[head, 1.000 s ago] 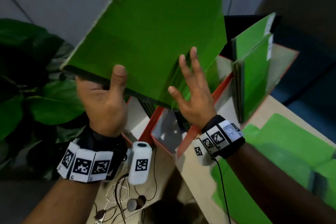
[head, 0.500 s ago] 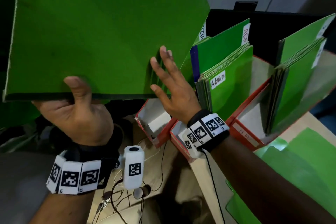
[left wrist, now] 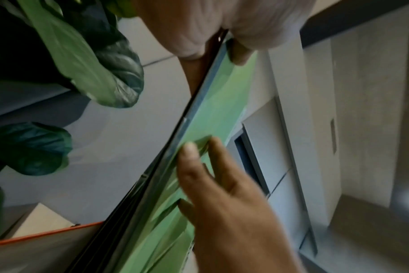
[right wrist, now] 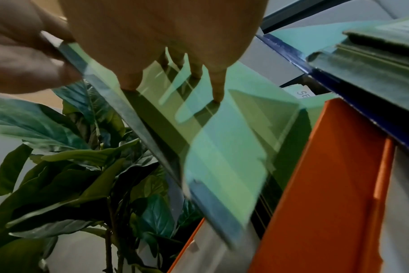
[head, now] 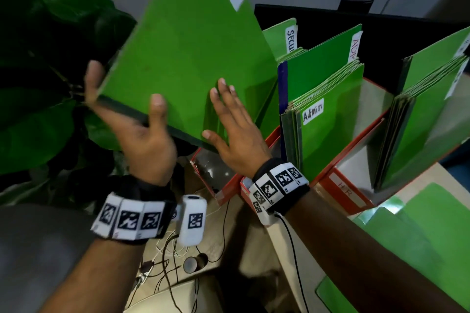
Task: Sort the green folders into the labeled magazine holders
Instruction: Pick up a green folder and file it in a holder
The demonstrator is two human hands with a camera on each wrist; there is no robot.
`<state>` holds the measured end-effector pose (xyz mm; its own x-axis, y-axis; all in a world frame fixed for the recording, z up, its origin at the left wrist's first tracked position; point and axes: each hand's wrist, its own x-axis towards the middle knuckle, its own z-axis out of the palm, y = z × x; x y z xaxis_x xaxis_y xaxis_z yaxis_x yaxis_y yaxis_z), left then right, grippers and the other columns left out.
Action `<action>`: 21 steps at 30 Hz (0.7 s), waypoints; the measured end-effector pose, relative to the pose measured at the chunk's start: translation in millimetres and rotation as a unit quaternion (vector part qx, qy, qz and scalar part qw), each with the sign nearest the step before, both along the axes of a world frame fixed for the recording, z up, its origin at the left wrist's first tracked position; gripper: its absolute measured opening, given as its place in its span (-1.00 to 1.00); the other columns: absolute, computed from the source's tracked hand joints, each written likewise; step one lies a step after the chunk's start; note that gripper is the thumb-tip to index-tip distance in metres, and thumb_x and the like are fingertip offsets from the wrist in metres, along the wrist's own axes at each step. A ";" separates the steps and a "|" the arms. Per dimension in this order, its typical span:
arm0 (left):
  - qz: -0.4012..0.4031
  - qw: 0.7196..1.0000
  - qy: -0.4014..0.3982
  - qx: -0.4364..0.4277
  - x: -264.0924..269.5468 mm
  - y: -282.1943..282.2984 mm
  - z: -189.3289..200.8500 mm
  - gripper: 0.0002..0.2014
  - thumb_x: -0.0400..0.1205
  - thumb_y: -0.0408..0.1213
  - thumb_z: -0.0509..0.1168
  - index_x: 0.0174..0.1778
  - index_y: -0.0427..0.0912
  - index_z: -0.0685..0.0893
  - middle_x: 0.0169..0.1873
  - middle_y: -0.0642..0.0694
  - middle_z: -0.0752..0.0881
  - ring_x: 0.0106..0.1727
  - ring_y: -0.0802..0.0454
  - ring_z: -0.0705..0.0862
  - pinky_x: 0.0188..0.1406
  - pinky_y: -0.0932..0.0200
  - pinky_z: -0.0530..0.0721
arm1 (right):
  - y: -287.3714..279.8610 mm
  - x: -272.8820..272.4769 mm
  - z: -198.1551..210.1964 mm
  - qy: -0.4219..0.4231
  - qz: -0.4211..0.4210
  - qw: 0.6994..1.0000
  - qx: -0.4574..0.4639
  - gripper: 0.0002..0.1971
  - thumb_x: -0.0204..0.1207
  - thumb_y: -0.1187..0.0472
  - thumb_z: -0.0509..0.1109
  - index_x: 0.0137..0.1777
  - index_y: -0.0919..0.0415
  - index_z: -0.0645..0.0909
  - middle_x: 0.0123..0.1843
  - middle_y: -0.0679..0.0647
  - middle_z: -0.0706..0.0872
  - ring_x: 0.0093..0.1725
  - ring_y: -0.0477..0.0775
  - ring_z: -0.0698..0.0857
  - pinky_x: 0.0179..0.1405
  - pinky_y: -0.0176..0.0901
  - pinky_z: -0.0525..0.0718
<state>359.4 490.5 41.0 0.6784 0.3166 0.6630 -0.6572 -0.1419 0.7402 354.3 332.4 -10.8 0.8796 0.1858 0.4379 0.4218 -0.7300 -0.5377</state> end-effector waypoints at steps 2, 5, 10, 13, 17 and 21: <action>-0.023 0.997 -0.031 0.063 5.1 -18.7 -0.6 -0.34 0.59 -0.69 0.24 0.50 -0.36 0.02 0.46 -0.29 0.25 0.54 -0.04 0.32 0.58 0.09 0.28 | 3.1 -2.3 -1.0 0.036 -0.006 0.999 0.004 -0.18 0.61 -0.16 0.18 0.67 0.04 -0.25 0.67 -0.13 -0.35 0.69 0.07 -0.24 0.48 0.37 0.40; -0.062 0.992 0.024 0.110 22.9 -43.0 -11.4 -0.39 0.53 -0.72 0.22 0.41 -0.31 0.11 0.35 -0.28 0.32 0.45 0.05 0.41 0.52 0.05 0.40 | 2.2 -2.9 -1.1 0.119 -0.034 0.992 0.001 -0.08 0.58 -0.01 0.30 0.68 0.12 -0.32 0.67 -0.01 -0.43 0.68 0.12 -0.31 0.57 0.35 0.24; -0.104 0.962 0.140 0.209 45.5 -64.2 -11.6 -0.59 0.57 -0.47 0.36 0.29 -0.16 0.43 0.24 -0.01 0.57 0.29 0.20 0.54 0.37 0.28 0.51 | -13.3 6.6 -11.4 0.113 -0.117 0.985 -0.057 -0.12 0.54 0.30 0.33 0.69 0.26 -0.21 0.72 0.19 -0.25 0.70 0.24 -0.05 0.54 0.24 0.35; -0.078 0.943 0.157 0.284 63.9 -72.5 -10.9 -0.66 0.57 -0.32 0.44 0.26 -0.19 0.63 0.17 0.03 0.70 0.17 0.21 0.64 0.24 0.21 0.64 | -21.6 14.5 -16.8 0.115 -0.175 0.972 -0.106 -0.15 0.51 0.30 0.31 0.69 0.26 -0.13 0.73 0.20 -0.14 0.63 0.24 0.25 0.47 0.19 0.44; -0.099 0.899 0.138 0.403 80.3 -82.3 -13.7 -0.62 0.51 -0.34 0.51 0.26 -0.27 0.71 0.12 -0.18 0.76 0.14 -0.01 0.69 0.25 0.30 0.53 | -28.4 23.0 -20.9 0.136 -0.241 0.941 -0.197 -0.19 0.59 0.16 0.31 0.69 0.21 -0.12 0.73 0.16 -0.05 0.11 0.11 0.74 -0.18 0.00 0.69; -0.066 0.875 0.146 0.457 89.3 -88.6 -24.3 -0.57 0.46 -0.33 0.53 0.27 -0.23 0.72 0.07 -0.23 0.77 0.14 -0.14 0.60 0.13 0.29 0.39 | -25.5 31.9 -31.1 0.145 -0.256 0.925 -0.241 -0.29 0.66 0.20 0.16 0.68 0.26 -0.17 0.71 0.26 0.03 0.00 0.11 0.79 -0.18 -0.02 0.67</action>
<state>448.7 401.9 16.7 0.8518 -0.3483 0.3913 -0.5141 -0.6992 0.4968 386.2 306.9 -41.9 0.9740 -0.1743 0.1448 -0.1553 -0.9788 -0.1335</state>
